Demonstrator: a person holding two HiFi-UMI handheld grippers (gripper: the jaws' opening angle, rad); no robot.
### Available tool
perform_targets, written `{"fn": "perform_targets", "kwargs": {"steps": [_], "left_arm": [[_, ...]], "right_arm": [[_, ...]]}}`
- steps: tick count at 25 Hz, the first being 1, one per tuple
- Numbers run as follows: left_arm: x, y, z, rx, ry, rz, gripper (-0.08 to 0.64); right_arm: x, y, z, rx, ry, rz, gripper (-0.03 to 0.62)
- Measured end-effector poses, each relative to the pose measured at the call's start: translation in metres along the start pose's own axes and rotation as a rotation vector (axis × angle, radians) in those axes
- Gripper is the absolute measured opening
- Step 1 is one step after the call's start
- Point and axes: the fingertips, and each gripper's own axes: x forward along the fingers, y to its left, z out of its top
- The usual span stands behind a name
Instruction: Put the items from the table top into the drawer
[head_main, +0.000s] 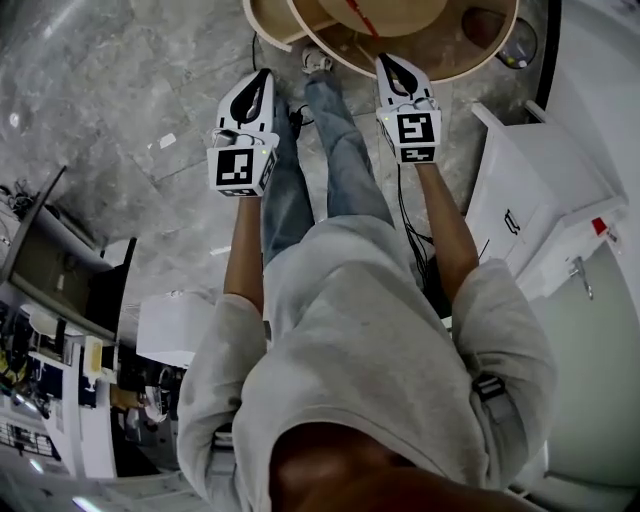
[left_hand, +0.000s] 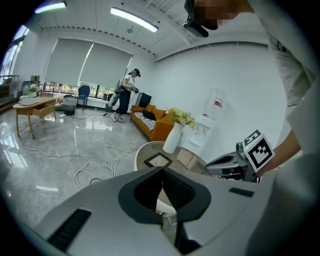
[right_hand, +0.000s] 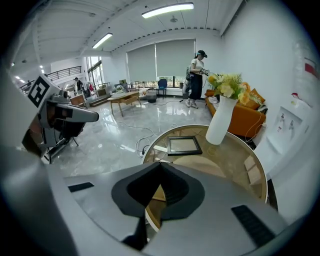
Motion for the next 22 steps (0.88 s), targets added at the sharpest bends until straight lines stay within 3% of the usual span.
{"fn": "perform_targets", "kwargs": {"steps": [5, 13, 22], "left_arm": [[0.039, -0.024, -0.009, 0.039, 0.018, -0.067, 0.015], [0.064, -0.043, -0.041, 0.041, 0.083, -0.100, 0.015], [0.064, -0.042, -0.042, 0.058, 0.100, -0.103, 0.015]], "right_arm": [[0.017, -0.021, -0.027, 0.043, 0.023, -0.007, 0.023], [0.062, -0.035, -0.065, 0.030, 0.093, 0.017, 0.025], [0.116, -0.042, -0.067, -0.008, 0.161, 0.056, 0.028]]}}
